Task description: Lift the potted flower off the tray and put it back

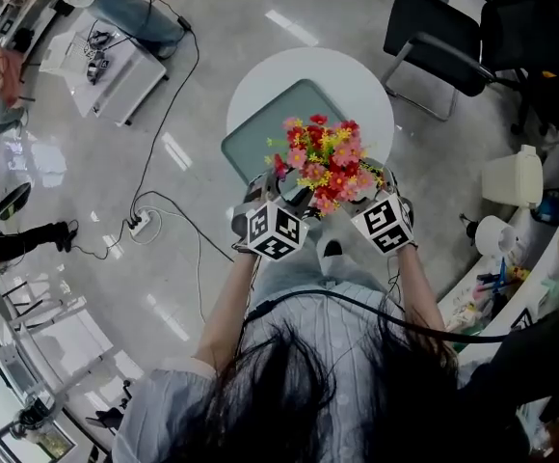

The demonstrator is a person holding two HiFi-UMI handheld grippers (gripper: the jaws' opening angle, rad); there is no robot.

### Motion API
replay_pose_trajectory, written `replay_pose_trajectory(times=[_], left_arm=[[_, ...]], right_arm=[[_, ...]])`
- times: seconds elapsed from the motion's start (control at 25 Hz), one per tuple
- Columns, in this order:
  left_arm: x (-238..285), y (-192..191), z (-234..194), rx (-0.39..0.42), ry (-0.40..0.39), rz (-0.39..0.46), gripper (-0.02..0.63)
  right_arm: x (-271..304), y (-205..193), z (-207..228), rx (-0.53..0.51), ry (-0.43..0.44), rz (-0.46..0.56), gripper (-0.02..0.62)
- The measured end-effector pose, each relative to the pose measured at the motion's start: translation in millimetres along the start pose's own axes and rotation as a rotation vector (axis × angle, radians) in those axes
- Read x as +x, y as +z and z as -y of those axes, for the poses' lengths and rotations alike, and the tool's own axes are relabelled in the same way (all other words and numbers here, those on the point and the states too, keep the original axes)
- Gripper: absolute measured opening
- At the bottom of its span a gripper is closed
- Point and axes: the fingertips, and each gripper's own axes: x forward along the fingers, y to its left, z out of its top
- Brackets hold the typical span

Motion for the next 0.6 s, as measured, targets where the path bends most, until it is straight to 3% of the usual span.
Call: replay_pose_trajectory(times=[0.6], left_arm=[[-46.1, -4.5, 83.0, -0.015, 0.077, -0.02, 0.224]], right_arm=[[-60.1, -33.0, -59.4, -0.031, 0.028, 0.042, 0.339]])
